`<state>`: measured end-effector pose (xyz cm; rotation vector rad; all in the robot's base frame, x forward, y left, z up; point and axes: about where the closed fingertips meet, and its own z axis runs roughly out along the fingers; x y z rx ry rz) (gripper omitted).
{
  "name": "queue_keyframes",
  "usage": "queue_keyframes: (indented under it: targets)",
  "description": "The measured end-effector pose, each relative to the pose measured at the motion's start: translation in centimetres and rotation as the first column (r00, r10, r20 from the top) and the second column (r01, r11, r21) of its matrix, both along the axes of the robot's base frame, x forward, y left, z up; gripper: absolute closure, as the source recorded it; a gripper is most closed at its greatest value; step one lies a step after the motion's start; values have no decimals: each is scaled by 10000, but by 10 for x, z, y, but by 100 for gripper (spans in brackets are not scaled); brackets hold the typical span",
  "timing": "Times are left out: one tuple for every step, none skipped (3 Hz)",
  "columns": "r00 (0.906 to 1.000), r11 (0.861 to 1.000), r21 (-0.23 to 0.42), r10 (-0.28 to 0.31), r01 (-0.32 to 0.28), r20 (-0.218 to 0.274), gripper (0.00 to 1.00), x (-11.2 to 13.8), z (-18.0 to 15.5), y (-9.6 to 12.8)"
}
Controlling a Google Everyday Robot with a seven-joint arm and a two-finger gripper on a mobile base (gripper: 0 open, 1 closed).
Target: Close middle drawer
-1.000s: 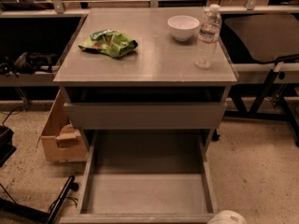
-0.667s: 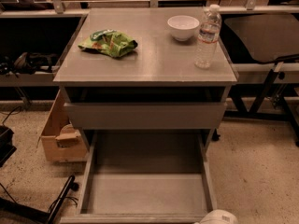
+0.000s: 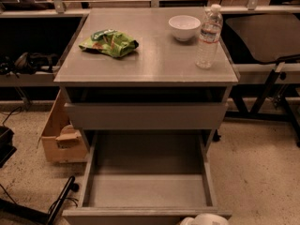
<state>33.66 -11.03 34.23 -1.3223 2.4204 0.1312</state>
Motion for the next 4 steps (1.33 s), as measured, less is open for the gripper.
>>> queue_keyframes:
  targets:
    - [9911,9997,-254,48,-15,1331,100,25,10,-2]
    - [9423,9977,-656,396,-188,3323,100,65,45,-6]
    - [8962,9950,-921,758,-392,4372,100,89,73,-1]
    - [8962,9950,-921,758,-392,4371,100,89,73,-1]
